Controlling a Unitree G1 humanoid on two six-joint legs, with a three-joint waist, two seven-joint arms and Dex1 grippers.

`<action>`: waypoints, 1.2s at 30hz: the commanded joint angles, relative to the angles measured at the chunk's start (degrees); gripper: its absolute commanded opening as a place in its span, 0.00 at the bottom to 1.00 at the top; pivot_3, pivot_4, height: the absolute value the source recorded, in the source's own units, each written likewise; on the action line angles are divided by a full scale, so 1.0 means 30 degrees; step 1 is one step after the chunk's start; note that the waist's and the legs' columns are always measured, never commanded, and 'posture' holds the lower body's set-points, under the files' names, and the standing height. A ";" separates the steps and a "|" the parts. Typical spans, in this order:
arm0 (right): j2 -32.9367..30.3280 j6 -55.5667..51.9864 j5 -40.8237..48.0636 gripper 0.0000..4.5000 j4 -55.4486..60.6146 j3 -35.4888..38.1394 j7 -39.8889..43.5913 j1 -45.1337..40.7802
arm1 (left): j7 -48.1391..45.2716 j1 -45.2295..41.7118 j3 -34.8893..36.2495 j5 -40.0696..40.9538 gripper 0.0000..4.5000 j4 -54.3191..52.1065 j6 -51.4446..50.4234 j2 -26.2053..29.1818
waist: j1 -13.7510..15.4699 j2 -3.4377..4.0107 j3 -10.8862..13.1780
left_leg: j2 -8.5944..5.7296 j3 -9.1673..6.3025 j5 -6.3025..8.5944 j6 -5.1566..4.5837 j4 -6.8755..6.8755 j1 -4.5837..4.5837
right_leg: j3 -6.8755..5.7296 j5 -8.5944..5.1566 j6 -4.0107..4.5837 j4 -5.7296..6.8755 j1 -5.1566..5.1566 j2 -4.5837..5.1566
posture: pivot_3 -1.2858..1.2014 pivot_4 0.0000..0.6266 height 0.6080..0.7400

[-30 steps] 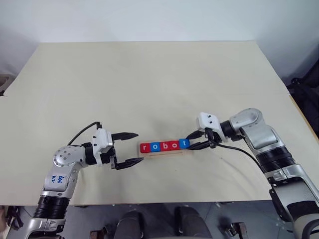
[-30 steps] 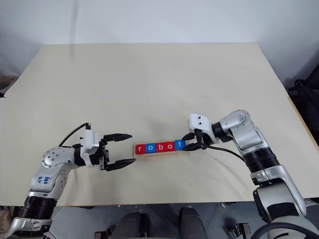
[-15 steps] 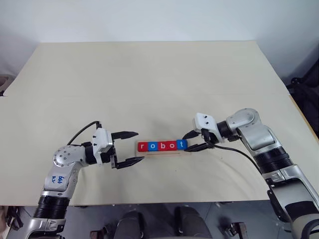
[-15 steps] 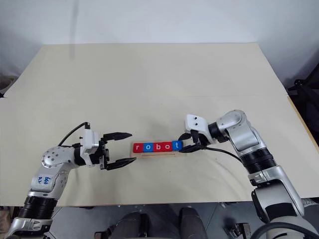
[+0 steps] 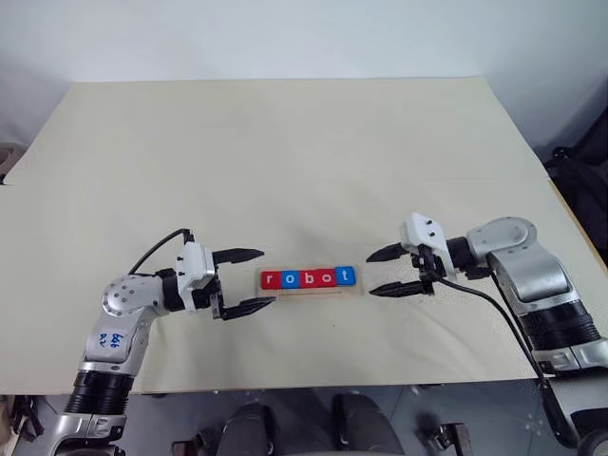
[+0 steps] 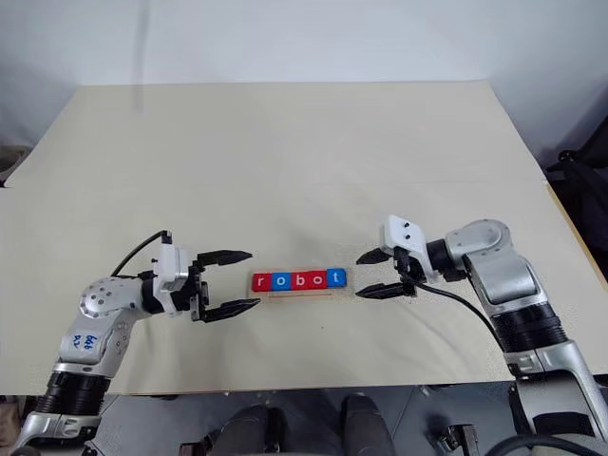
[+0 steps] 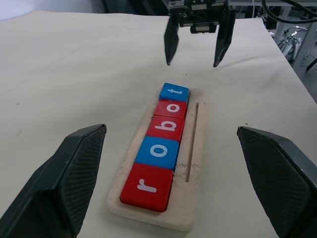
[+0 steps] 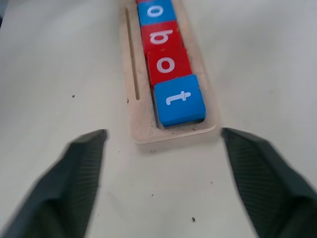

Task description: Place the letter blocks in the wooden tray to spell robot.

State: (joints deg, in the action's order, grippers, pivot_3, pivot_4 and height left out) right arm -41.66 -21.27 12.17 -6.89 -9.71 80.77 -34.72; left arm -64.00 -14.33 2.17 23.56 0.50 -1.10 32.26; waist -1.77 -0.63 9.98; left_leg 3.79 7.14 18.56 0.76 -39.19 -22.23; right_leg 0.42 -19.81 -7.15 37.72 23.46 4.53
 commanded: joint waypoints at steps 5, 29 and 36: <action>0.1018 0.1642 -0.0327 0.16 -0.1642 0.0419 -0.1739 -0.1501 | -0.0233 -0.0449 0.0134 0.0179 1.00 -0.0045 0.0177 0.0096 | 0.0024 0.0000 0.0000 | -0.0002 0.0000 -0.0001 0.0001 0.0000 -0.0002 | -0.0002 0.0000 0.0000 -0.0003 0.0006 0.0001 | 0.52 0.24 1.00; 0.2692 0.3406 -0.0876 0.01 -0.2964 -0.0642 -0.1875 -0.1855 | 0.0219 -0.0021 0.0271 0.0231 1.00 -0.0641 0.0068 0.0110 | 0.0014 0.0001 0.0000 | 0.0002 0.0001 -0.0001 0.0002 0.0000 -0.0005 | -0.0005 0.0001 -0.0001 0.0021 0.0001 0.0006 | 0.52 0.24 1.00; 0.0043 0.2174 0.2442 0.01 0.1913 0.2767 -0.1164 0.2423 | -0.0415 0.0279 0.0901 0.0732 1.00 -0.0630 -0.0252 0.0979 | 0.0120 -0.0008 -0.0001 | -0.0007 -0.0015 0.0005 -0.0008 0.0003 -0.0026 | -0.0020 0.0003 -0.0006 0.0000 -0.0014 0.0027 | 0.52 0.24 1.00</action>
State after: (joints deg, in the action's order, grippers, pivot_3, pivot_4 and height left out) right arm -40.23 -13.76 16.01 -5.63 -5.07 77.47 -28.88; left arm -64.45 -13.67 3.03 24.23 0.47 -1.67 34.17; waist -1.41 -0.65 9.98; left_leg 3.77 7.09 18.57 0.74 -39.18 -22.32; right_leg 0.35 -19.80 -7.17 37.71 23.43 4.61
